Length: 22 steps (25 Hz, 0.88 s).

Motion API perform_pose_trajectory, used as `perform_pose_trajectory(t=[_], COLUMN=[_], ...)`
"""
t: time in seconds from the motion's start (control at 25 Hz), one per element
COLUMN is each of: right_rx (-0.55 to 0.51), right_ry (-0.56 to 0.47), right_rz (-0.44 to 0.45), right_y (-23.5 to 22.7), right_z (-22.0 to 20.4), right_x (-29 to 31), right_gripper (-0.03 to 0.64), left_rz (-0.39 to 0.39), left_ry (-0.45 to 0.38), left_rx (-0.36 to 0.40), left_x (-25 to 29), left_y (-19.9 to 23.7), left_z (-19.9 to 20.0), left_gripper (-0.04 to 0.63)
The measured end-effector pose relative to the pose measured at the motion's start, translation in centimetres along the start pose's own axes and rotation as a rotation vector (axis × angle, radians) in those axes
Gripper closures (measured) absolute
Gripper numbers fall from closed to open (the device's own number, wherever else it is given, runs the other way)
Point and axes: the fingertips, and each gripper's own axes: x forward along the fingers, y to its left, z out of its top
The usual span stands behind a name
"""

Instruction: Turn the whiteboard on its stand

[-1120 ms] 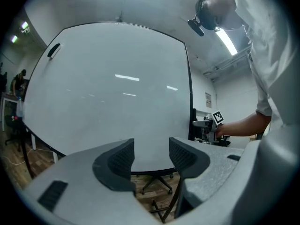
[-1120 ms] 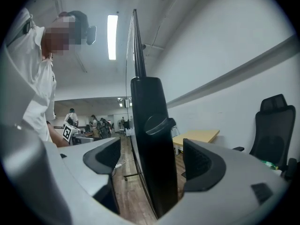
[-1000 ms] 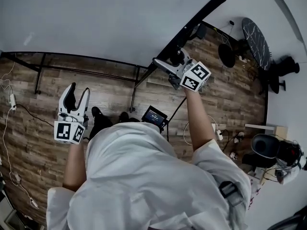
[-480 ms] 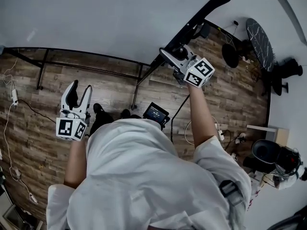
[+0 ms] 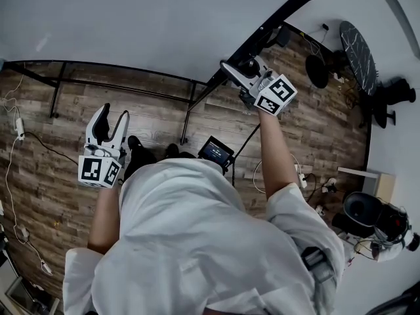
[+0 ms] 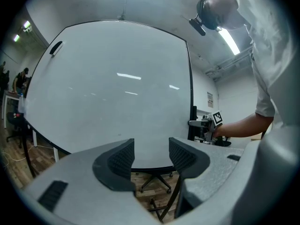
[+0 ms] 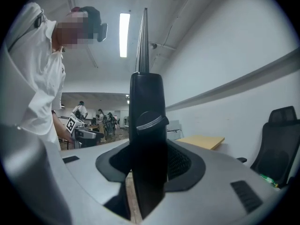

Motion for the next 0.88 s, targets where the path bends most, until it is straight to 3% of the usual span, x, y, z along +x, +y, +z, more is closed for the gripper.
perform_pose_trajectory(t=[0.28, 0.88], right_rx=[0.076, 0.045], right_ry=[-0.095, -0.044], right_rz=[0.005, 0.057], right_y=[-0.2, -0.8], right_z=[0.6, 0.3], right_x=[-0.4, -1.3], right_gripper=[0.430, 0.436], left_rz=[-0.013, -0.019], left_ry=[-0.004, 0.016], left_rx=[-0.009, 0.016], left_x=[0.6, 0.8], left_y=[-0.5, -0.2], left_z=[-0.1, 0.2], left_gripper=[0.357, 0.357])
